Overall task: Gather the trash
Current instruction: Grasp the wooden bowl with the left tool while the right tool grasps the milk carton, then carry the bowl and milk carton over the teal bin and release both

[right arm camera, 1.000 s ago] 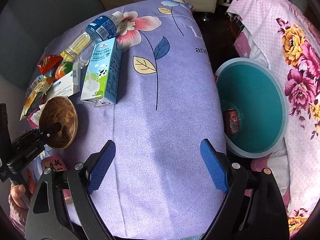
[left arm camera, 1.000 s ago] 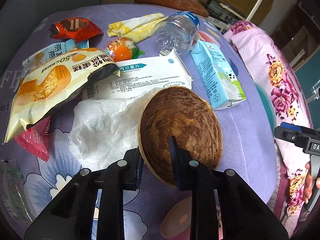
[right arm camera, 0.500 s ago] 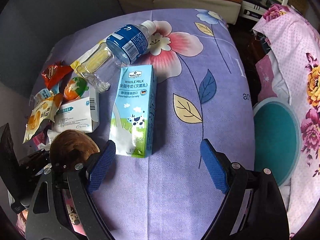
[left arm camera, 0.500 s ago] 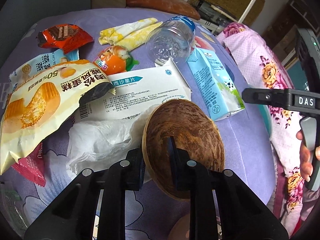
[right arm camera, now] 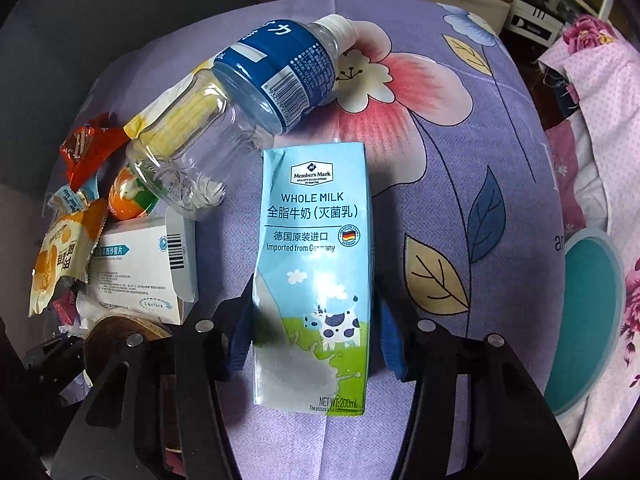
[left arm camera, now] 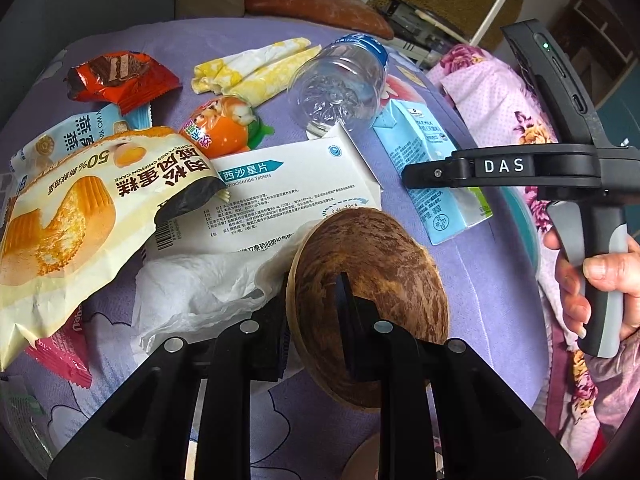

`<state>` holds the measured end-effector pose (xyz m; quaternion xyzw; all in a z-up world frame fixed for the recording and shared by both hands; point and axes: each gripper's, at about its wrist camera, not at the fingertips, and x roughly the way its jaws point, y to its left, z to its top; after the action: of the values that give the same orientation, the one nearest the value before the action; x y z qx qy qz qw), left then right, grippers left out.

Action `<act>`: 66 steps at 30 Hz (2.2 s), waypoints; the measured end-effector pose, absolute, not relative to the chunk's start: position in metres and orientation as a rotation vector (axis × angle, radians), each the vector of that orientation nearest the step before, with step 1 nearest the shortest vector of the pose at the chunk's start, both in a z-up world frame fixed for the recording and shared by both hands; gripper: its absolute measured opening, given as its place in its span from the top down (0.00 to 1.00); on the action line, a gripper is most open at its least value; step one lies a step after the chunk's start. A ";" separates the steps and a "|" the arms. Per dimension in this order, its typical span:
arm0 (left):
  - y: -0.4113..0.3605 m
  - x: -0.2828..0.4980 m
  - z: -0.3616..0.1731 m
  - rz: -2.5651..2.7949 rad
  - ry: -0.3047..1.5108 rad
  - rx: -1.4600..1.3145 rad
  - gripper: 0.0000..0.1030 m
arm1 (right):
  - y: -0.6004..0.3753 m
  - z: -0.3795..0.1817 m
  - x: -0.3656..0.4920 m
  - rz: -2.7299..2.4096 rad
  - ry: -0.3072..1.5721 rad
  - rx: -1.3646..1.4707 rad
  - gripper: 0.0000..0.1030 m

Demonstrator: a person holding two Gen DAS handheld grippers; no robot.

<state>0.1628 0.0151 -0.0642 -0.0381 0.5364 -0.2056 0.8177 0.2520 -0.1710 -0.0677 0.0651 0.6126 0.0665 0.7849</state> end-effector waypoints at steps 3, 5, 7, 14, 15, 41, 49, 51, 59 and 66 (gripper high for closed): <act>0.012 0.158 -0.060 -0.423 1.124 -0.073 0.85 | -0.178 -0.062 0.239 0.136 1.303 0.140 0.51; 0.012 0.155 -0.054 -0.418 1.111 -0.070 0.88 | -0.184 -0.059 0.230 0.138 1.296 0.153 0.51; 0.010 0.152 -0.046 -0.413 1.098 -0.061 0.89 | -0.191 -0.051 0.220 0.135 1.277 0.155 0.51; 0.001 0.143 -0.022 -0.389 1.060 -0.028 0.89 | -0.222 -0.021 0.190 0.121 1.204 0.192 0.51; -0.001 0.142 -0.019 -0.385 1.054 -0.020 0.89 | -0.226 -0.019 0.187 0.120 1.195 0.197 0.51; -0.207 0.165 0.006 -0.567 1.056 0.160 0.89 | -0.411 -0.011 0.103 -0.100 1.042 0.430 0.51; -0.286 0.170 -0.026 -0.636 1.105 0.243 0.89 | -0.461 -0.028 0.090 -0.192 1.041 0.484 0.51; -0.300 0.170 -0.033 -0.648 1.111 0.265 0.89 | -0.469 -0.032 0.088 -0.209 1.043 0.488 0.51; -0.328 0.173 -0.058 -0.671 1.142 0.311 0.89 | -0.482 -0.051 0.088 -0.238 1.073 0.510 0.51; -0.330 0.176 -0.064 -0.677 1.154 0.313 0.72 | -0.483 -0.057 0.092 -0.240 1.089 0.518 0.51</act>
<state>0.1760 -0.3299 -0.0645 0.1445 0.5328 -0.3123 0.7732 0.0923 -0.4827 -0.0571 0.2428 0.5109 -0.1124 0.8170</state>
